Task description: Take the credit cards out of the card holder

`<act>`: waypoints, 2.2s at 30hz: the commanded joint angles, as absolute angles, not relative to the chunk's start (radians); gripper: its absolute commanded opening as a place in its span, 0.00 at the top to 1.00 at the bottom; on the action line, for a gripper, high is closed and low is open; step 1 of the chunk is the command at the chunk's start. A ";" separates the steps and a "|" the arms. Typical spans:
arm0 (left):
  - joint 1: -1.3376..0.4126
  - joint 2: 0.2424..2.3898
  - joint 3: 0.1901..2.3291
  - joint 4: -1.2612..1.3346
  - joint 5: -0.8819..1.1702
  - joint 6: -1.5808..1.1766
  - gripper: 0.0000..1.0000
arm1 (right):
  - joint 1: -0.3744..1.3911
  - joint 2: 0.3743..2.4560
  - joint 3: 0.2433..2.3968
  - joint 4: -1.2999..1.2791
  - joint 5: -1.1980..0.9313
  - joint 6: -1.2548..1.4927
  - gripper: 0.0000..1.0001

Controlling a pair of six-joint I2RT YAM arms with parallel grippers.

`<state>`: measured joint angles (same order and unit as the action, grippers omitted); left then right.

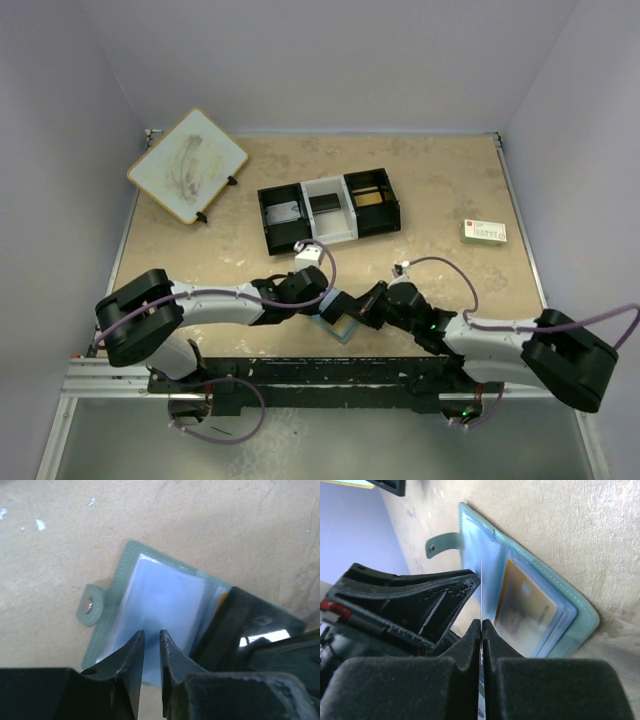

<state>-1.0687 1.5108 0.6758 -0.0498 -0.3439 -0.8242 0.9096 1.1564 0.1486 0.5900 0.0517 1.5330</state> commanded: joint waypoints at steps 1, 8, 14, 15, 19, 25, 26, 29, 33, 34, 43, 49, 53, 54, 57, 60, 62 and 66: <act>-1.072 1.443 0.655 -0.137 -0.446 -0.855 0.82 | 0.911 1.009 0.162 0.363 0.109 1.458 1.00; -1.072 1.298 0.615 -0.141 -0.500 -0.850 0.74 | 0.910 0.707 0.226 0.064 0.277 1.247 1.00; -1.069 1.152 0.622 -0.247 -0.610 -0.814 0.52 | 0.911 0.532 0.261 0.088 0.391 0.929 1.00; -1.066 1.128 0.629 -0.276 -0.637 -0.805 0.47 | 0.911 0.516 0.263 0.114 0.394 0.868 1.00; -0.998 1.030 0.667 -0.337 -0.638 -0.743 0.32 | 0.911 0.501 0.287 0.206 0.400 0.652 1.00; -0.873 0.981 0.783 -0.488 -0.668 -0.649 0.26 | 0.911 0.590 0.340 0.368 0.377 0.327 1.00; -0.852 0.978 0.798 -0.517 -0.675 -0.646 0.25 | 0.911 0.613 0.352 0.383 0.364 0.283 1.00; -0.731 0.976 0.873 -0.606 -0.615 -0.643 0.22 | 0.911 0.703 0.400 0.402 0.324 0.130 1.00; -0.548 0.959 0.949 -0.651 -0.567 -0.567 0.22 | 0.911 0.805 0.462 0.425 0.305 0.028 1.00; -0.532 0.955 0.947 -0.654 -0.602 -0.552 0.22 | 0.909 0.825 0.478 0.424 0.341 0.028 1.00; -0.515 0.761 0.812 -0.635 -0.814 -0.580 0.21 | 0.738 1.021 0.667 0.397 0.157 -0.067 1.00; -0.515 0.757 0.817 -0.641 -0.870 -0.580 0.21 | 0.729 1.221 0.837 0.340 0.156 -0.252 1.00; -0.516 0.787 0.834 -0.658 -0.872 -0.581 0.21 | 0.728 1.362 0.915 0.326 0.165 -0.341 1.00; -0.515 0.787 0.836 -0.659 -0.874 -0.582 0.21 | 0.726 1.391 0.926 0.342 0.168 -0.365 1.00; -0.516 0.773 0.832 -0.658 -0.880 -0.585 0.21 | 0.718 1.485 0.959 0.357 0.173 -0.439 1.00; -0.515 0.752 0.826 -0.654 -0.877 -0.585 0.21 | 0.707 1.577 1.026 0.382 0.190 -0.507 1.00; -0.515 0.742 0.822 -0.651 -0.869 -0.582 0.21 | 0.697 1.635 1.063 0.384 0.192 -0.553 1.00; -0.515 0.739 0.821 -0.646 -0.861 -0.577 0.21 | 0.678 1.750 1.130 0.411 0.201 -0.625 1.00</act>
